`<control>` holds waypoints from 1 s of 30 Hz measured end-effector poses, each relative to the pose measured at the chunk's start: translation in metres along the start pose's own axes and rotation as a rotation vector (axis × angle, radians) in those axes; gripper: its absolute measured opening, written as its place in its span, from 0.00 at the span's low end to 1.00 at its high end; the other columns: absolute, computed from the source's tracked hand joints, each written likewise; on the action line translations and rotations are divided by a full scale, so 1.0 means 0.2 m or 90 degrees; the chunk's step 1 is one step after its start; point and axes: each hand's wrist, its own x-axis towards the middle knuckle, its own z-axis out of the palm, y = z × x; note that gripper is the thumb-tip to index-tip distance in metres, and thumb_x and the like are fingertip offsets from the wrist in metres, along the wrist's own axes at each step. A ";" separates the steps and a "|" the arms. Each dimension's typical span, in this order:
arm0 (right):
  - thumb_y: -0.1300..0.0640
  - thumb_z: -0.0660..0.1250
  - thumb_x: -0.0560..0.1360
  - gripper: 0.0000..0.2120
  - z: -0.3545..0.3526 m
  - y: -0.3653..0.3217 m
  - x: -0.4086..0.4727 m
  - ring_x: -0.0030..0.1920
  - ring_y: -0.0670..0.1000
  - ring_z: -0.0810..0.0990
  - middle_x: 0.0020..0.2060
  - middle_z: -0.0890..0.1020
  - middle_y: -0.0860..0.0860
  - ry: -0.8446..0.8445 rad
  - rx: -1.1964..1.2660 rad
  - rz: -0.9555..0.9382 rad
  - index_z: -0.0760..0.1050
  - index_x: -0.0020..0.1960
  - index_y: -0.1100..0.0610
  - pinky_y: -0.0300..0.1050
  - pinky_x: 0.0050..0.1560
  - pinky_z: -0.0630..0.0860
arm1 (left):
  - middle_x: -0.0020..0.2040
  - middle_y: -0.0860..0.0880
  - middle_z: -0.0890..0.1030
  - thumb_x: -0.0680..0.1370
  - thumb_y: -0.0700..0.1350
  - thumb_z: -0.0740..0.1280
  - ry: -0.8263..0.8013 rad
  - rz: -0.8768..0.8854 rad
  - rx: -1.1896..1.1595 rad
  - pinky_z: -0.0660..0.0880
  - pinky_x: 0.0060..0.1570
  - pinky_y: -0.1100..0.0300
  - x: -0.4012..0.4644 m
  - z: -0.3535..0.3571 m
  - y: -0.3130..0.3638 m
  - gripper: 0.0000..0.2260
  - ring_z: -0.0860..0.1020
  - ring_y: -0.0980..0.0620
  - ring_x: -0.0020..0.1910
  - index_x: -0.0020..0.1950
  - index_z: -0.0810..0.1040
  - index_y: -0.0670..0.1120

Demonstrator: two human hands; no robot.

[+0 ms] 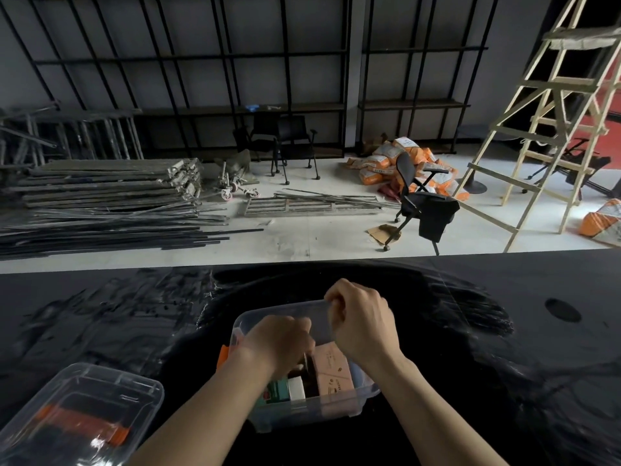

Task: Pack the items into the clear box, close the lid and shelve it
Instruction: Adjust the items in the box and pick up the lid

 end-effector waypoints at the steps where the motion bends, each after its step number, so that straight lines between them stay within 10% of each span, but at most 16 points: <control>1: 0.57 0.62 0.76 0.08 0.02 0.00 0.00 0.39 0.47 0.81 0.42 0.83 0.44 -0.051 0.028 0.027 0.80 0.49 0.50 0.44 0.35 0.79 | 0.58 0.46 0.77 0.79 0.39 0.68 -0.014 -0.007 0.007 0.78 0.54 0.50 0.00 0.00 0.01 0.16 0.79 0.45 0.57 0.67 0.76 0.47; 6: 0.61 0.61 0.76 0.11 0.14 -0.01 0.00 0.41 0.51 0.84 0.45 0.85 0.52 -0.368 0.005 0.058 0.79 0.55 0.54 0.47 0.43 0.83 | 0.62 0.46 0.78 0.82 0.47 0.64 0.097 -0.069 0.029 0.70 0.60 0.52 -0.06 -0.02 0.00 0.13 0.75 0.45 0.61 0.64 0.77 0.46; 18: 0.61 0.64 0.78 0.13 0.27 -0.07 0.00 0.49 0.52 0.86 0.53 0.86 0.56 -0.701 -0.004 0.106 0.81 0.60 0.57 0.48 0.54 0.81 | 0.50 0.49 0.82 0.77 0.40 0.61 0.117 -0.077 0.039 0.66 0.61 0.50 -0.26 0.10 -0.17 0.11 0.71 0.45 0.58 0.50 0.84 0.47; 25: 0.50 0.69 0.71 0.18 0.28 -0.10 -0.01 0.55 0.53 0.83 0.55 0.85 0.50 -0.730 -0.126 0.013 0.77 0.60 0.49 0.55 0.64 0.74 | 0.56 0.57 0.83 0.74 0.34 0.58 0.288 -0.177 -0.383 0.54 0.74 0.65 -0.31 0.21 -0.19 0.21 0.71 0.52 0.66 0.56 0.80 0.57; 30: 0.62 0.73 0.74 0.09 0.22 -0.11 0.00 0.47 0.55 0.86 0.52 0.86 0.55 -0.672 0.145 0.135 0.80 0.53 0.61 0.50 0.51 0.85 | 0.50 0.57 0.80 0.71 0.42 0.54 0.373 -0.209 -0.476 0.73 0.57 0.59 -0.32 0.24 -0.17 0.16 0.76 0.52 0.56 0.52 0.75 0.55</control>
